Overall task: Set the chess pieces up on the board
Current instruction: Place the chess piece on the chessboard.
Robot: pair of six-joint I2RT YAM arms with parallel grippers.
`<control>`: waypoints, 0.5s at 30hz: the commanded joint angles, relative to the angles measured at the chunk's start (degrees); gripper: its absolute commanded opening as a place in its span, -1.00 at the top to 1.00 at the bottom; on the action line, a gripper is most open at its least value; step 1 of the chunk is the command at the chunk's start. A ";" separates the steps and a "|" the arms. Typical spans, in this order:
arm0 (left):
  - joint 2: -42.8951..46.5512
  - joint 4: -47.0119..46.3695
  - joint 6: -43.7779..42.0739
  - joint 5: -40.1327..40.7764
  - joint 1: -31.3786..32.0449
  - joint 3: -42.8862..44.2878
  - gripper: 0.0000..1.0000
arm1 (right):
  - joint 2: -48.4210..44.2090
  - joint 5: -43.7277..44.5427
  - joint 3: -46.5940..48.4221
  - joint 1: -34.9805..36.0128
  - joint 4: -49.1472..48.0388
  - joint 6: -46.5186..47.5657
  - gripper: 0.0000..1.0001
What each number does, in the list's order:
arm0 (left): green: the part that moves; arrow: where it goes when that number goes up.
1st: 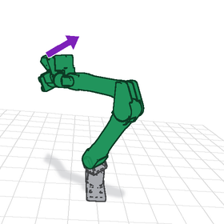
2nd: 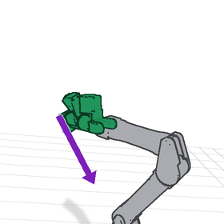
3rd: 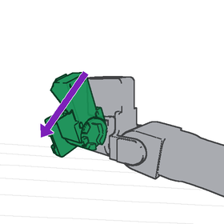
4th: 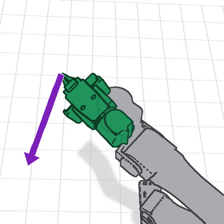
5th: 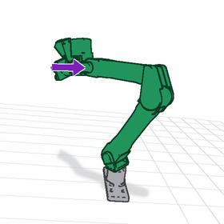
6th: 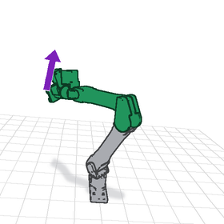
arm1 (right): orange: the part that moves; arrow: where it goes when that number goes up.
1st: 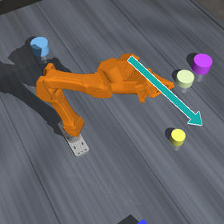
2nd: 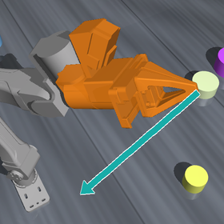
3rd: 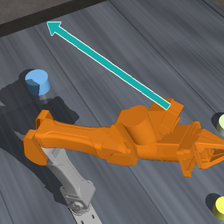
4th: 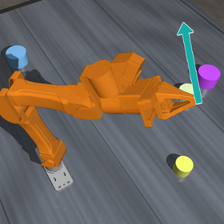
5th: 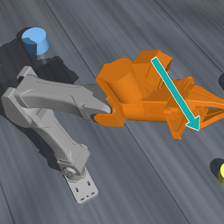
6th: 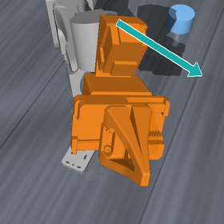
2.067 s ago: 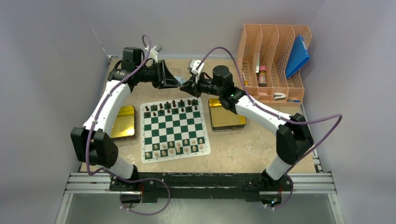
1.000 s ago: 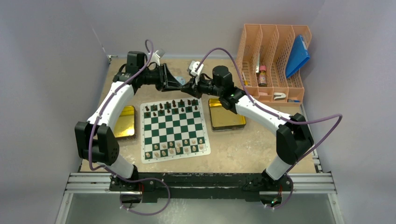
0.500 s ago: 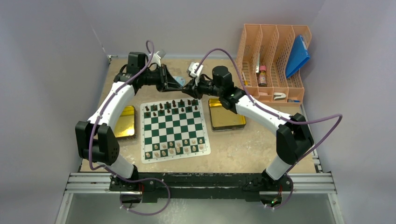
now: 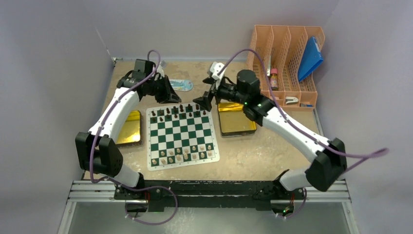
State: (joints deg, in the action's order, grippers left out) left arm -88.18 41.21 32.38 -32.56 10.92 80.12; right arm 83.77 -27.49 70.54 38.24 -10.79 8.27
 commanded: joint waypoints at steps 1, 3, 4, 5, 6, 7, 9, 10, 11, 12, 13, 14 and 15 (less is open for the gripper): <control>5.20 10.33 1.74 15.16 0.33 -0.44 1.00 | -8.96 5.80 -1.46 0.14 -2.21 -1.16 -0.97; 7.54 12.38 5.12 17.58 0.33 -2.61 1.00 | -12.30 7.02 -3.09 0.17 -3.37 -2.56 -0.98; 8.85 12.85 6.64 18.45 0.40 -4.17 1.00 | -13.89 7.77 -4.04 0.17 -4.21 -3.88 -0.98; 10.27 13.80 8.45 19.37 0.48 -5.65 1.00 | -15.66 8.43 -5.16 0.17 -5.11 -4.92 -0.97; 11.58 14.57 10.41 20.13 0.51 -7.85 1.00 | -17.45 8.90 -6.10 0.17 -5.82 -5.62 -0.98; 12.95 15.56 12.08 21.24 0.51 -9.35 1.00 | -19.03 9.01 -7.27 0.19 -6.48 -5.79 -0.98; 15.53 18.07 15.96 24.74 0.59 -12.28 1.00 | -22.27 9.41 -8.65 0.17 -7.22 -5.73 -0.98; 16.97 18.93 17.84 26.76 0.64 -13.66 1.00 | -23.72 9.72 -9.15 0.17 -7.31 -5.49 -0.98; 18.45 19.17 19.29 28.36 0.60 -15.29 1.00 | -25.10 9.95 -9.52 0.17 -7.20 -4.90 -0.98; 20.49 19.02 20.41 30.04 0.61 -16.75 1.00 | -26.35 10.07 -9.69 0.17 -6.78 -4.28 -0.98; 21.87 19.05 21.79 31.59 0.60 -18.02 1.00 | -27.43 10.27 -9.67 0.17 -6.22 -3.75 -0.98; 22.97 18.97 22.84 32.31 0.60 -19.37 1.00 | -28.33 10.41 -9.60 0.21 -5.35 -3.38 -0.98; 23.76 18.73 23.92 33.53 0.60 -20.59 1.00 | -29.22 10.43 -9.22 0.19 -4.31 -3.12 -0.98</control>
State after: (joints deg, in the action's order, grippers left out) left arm -69.06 58.48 48.49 -7.03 11.33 62.98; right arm 58.43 -19.09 60.66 38.24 -14.11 4.51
